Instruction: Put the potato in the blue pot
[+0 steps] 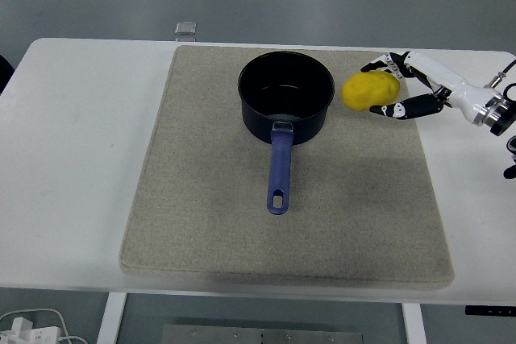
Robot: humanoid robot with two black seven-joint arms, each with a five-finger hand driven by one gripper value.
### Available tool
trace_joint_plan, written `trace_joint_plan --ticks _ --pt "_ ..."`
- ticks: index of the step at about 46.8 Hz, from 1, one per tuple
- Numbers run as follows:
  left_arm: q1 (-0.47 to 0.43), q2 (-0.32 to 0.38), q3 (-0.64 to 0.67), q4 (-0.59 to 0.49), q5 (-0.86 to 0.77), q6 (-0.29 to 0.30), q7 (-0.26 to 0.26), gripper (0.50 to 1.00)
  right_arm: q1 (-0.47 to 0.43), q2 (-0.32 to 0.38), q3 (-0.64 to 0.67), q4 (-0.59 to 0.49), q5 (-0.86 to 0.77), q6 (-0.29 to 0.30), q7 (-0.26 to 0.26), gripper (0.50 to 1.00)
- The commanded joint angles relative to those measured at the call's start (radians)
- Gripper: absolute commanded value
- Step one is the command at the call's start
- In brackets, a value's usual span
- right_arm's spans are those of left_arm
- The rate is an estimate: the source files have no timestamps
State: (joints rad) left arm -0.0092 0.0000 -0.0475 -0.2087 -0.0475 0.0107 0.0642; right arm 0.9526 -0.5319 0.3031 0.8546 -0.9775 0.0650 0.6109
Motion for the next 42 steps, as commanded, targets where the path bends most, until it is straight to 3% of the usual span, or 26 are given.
trace_joint_plan --ticks 1,14,42 --pt "0.0 0.0 0.0 0.0 0.0 0.0 0.0 0.992 0.026 0.001 -0.009 0.0 0.0 0.001 0.0 0.5" --pt "0.0 0.0 0.0 0.002 0.0 0.0 -0.001 0.992 0.12 0.116 -0.051 -0.026 0.0 -0.001 0.0 0.5" --pt "0.005 0.0 -0.006 0.008 -0.002 0.0 -0.001 0.994 0.181 0.36 -0.096 -0.299 -0.004 0.01 0.0 0.5"
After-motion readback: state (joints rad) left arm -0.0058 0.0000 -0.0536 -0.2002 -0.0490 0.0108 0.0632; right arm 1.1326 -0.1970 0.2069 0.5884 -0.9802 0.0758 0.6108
